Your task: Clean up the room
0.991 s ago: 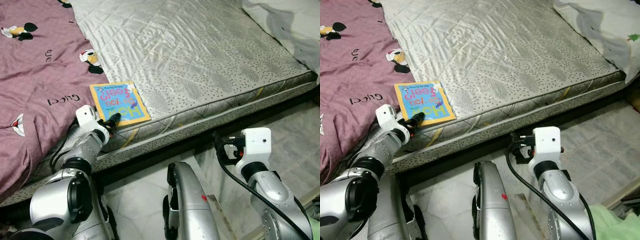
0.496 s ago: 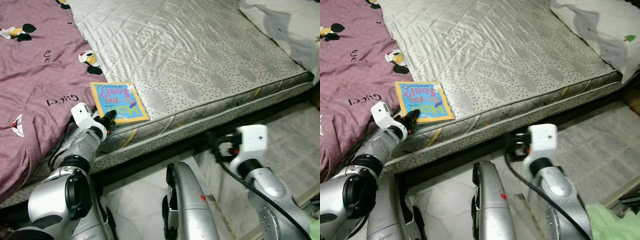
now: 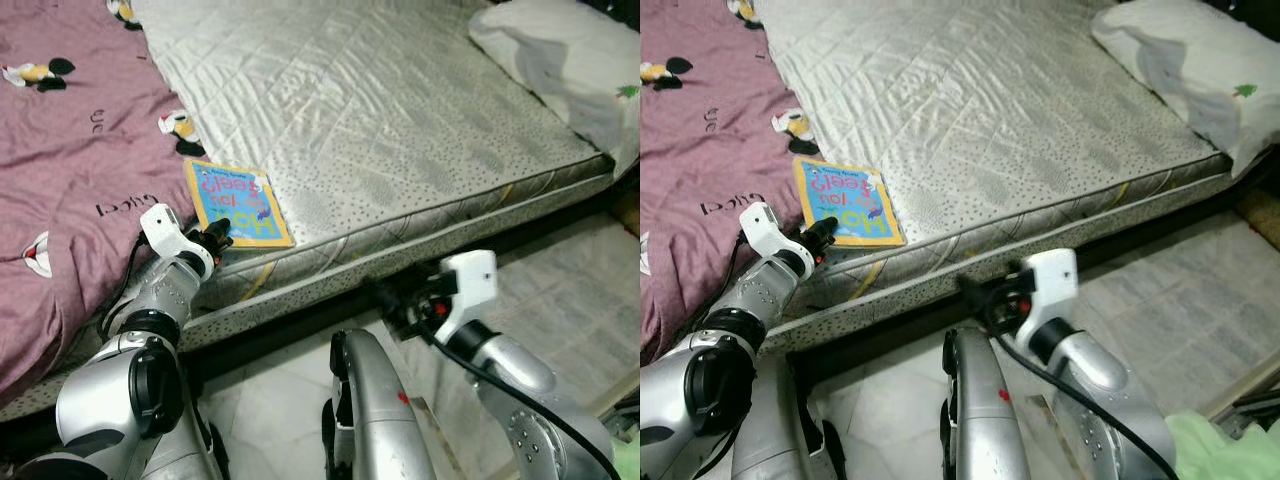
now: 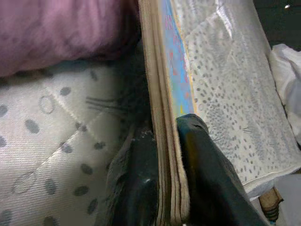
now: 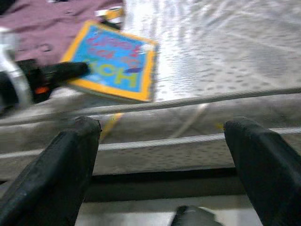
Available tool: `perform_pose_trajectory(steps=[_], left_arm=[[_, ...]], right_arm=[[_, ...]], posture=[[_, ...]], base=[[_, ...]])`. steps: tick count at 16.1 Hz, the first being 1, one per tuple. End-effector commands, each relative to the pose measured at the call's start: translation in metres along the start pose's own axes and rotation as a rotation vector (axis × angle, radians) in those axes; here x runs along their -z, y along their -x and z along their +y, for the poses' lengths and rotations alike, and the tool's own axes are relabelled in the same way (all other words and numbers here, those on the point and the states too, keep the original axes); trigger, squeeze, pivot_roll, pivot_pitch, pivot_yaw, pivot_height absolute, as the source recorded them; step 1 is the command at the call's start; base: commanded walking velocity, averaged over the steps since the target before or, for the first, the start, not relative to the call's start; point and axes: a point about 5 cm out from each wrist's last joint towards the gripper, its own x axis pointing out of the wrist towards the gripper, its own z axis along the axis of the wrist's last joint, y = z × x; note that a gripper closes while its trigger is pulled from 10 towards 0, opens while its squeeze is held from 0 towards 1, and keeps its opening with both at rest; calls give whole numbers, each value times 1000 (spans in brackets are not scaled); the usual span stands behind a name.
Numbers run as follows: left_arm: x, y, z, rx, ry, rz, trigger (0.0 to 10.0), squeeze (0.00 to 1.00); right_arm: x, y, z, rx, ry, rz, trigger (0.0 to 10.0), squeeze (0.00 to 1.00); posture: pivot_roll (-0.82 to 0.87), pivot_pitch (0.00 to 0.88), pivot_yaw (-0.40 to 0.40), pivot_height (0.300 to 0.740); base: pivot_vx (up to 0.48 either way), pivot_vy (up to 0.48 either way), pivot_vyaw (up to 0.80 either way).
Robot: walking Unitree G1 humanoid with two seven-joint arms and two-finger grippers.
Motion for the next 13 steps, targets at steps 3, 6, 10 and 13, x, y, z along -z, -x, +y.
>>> perform_pose_trajectory(steps=[3,6,10,13], left_arm=[[-6,-2,-4,2,-74,-8,0,0],[-28,-7,-18,53,-123,-96,0,0],[-91,-9,-65,222,-393,-281,0,0],[-90,1,-61,211,-582,-373,0,0]], right_arm=[[-1,-8,-9,24,-22,1,10000,0],[-3,-22,-16,30,-24,-1,10000,0],[-9,-50,-20,44,-54,-49,10000,0],[-13,-73,-38,227,-74,-130,10000,0]], posture=[[-220,37,-94,528],[-192,0,-83,528],[-91,0,-62,528],[-9,0,-35,528]], base=[[0,0,0],[0,0,0],[0,0,0],[0,0,0]])
